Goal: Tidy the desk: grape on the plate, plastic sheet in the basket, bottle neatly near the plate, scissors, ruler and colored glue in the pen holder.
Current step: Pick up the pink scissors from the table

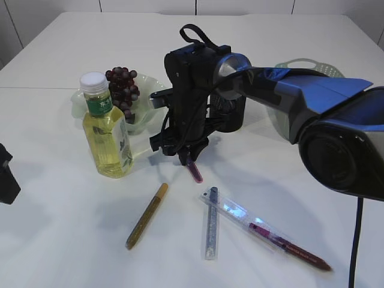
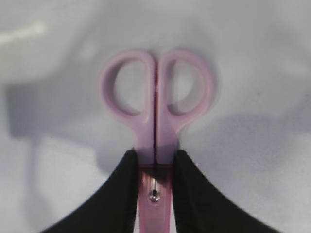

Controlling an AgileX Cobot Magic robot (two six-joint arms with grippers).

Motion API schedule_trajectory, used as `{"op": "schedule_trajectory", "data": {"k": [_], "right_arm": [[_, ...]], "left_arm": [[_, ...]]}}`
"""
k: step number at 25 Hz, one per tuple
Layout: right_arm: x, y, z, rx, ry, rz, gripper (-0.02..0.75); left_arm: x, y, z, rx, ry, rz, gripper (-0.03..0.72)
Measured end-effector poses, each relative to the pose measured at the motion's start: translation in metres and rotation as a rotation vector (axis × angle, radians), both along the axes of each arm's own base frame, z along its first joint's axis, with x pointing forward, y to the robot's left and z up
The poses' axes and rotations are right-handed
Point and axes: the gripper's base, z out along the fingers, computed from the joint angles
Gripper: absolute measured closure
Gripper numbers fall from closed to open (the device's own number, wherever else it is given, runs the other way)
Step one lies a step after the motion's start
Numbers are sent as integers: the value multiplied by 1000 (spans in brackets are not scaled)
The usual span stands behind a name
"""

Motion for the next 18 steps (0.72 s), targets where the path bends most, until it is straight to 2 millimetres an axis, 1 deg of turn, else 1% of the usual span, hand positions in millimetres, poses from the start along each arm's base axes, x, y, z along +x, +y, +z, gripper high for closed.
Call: {"op": "schedule_trajectory", "data": {"k": [9,11,14,18], "right_arm": [[0,0,2,4,-3,-11,556],[0,0,7,8,-10,-11,556],[-1,0,19,22,-29,-11,556],[-1,0,28,33,-43,-12,556]], "left_arm": [[0,0,0,0,0,0,265],[0,0,0,0,0,0,265],[0,0,0,0,0,0,265],[0,0,0,0,0,0,265]]}}
